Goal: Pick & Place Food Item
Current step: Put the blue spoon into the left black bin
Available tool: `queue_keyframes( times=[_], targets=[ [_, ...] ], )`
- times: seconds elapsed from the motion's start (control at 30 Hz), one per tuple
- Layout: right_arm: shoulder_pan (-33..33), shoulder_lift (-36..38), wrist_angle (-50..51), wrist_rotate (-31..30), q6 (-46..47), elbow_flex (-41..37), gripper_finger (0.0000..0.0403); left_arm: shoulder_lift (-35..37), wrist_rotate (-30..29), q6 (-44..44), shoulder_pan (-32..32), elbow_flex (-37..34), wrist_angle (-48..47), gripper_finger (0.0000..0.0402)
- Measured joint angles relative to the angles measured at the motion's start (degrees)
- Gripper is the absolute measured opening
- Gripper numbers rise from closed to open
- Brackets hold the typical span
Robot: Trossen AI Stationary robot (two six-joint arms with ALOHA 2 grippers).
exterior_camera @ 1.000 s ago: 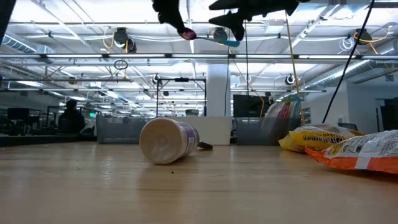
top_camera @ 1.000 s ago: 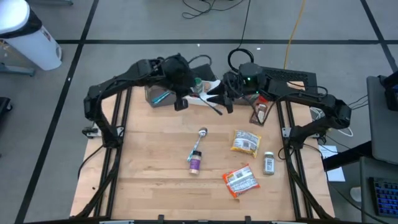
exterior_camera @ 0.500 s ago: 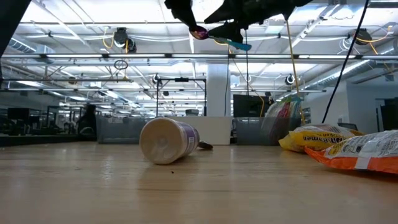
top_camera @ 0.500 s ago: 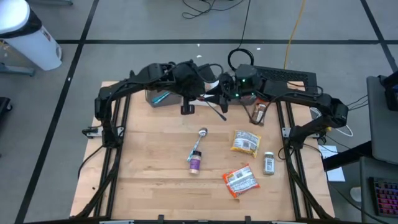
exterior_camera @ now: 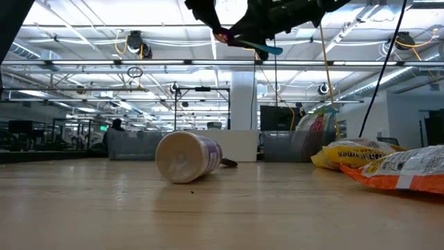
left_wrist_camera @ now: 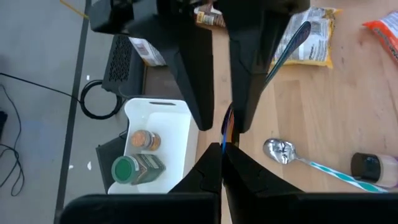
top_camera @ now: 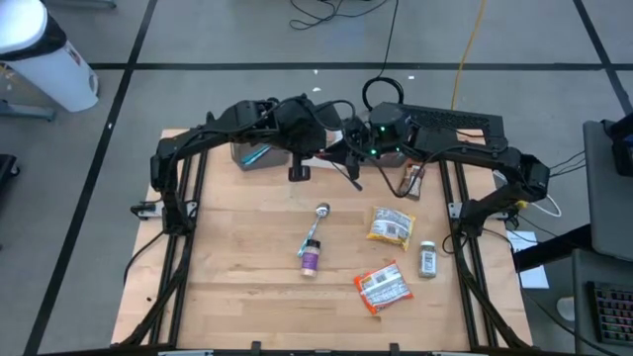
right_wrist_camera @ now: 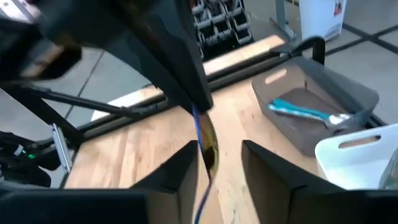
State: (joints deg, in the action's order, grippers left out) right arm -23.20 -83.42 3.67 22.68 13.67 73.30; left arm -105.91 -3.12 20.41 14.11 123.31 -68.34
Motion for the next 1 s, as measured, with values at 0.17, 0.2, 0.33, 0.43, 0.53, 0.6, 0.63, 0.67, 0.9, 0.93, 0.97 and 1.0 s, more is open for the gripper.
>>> queue_keyframes(
  times=[0.17,0.2,0.33,0.43,0.53,0.6,0.63,0.67,0.9,0.93,0.97,1.0],
  targets=[
    [0.00,-0.63,-0.35,0.16,-0.26,0.05,0.0028,0.00,0.24,-0.10,0.07,-0.03,1.29,0.0003],
    [0.02,-0.62,-0.37,-0.04,-1.01,0.04,0.0016,0.00,0.26,-0.41,0.07,-0.04,1.43,0.0003],
    [0.00,-0.53,-0.46,-0.20,-1.97,0.04,0.0011,0.07,0.16,-1.41,0.10,-0.04,1.91,0.0012],
    [0.00,-0.55,-0.56,-0.28,-2.21,0.04,0.0005,0.07,-0.44,-2.17,0.34,-0.04,2.08,0.0020],
    [-0.08,-0.55,-1.02,-0.75,-2.21,0.04,0.0003,0.08,-2.00,-2.98,0.96,-0.04,2.64,0.0029],
    [-0.09,-0.59,-1.44,-1.44,-2.20,0.04,0.0003,0.07,-2.07,-3.08,1.58,-0.04,2.67,0.0038],
    [-0.09,-0.61,-1.72,-2.13,-2.16,0.04,0.0002,0.07,-2.10,-3.16,1.87,-0.04,2.70,0.0045],
    [-0.08,-0.61,-1.94,-2.87,-2.19,0.04,0.0002,0.10,-2.19,-3.39,2.14,-0.04,2.79,0.0052],
    [-1.80,-0.52,-3.15,-3.32,-1.28,0.07,0.0001,1.69,-2.89,-3.92,4.66,1.84,2.80,0.0122],
    [-2.16,-0.39,-3.15,-3.02,-1.12,0.06,0.0001,1.84,-3.67,-4.14,5.04,3.10,2.95,0.0132],
    [-2.54,-0.02,-2.96,-2.99,-1.01,0.04,0.0001,2.22,-4.07,-4.79,5.51,4.46,3.25,0.0141],
    [-2.97,0.33,-3.04,-3.00,-1.01,0.02,0.0001,2.73,-4.59,-5.61,6.18,5.64,3.21,0.0149]
  ],
)
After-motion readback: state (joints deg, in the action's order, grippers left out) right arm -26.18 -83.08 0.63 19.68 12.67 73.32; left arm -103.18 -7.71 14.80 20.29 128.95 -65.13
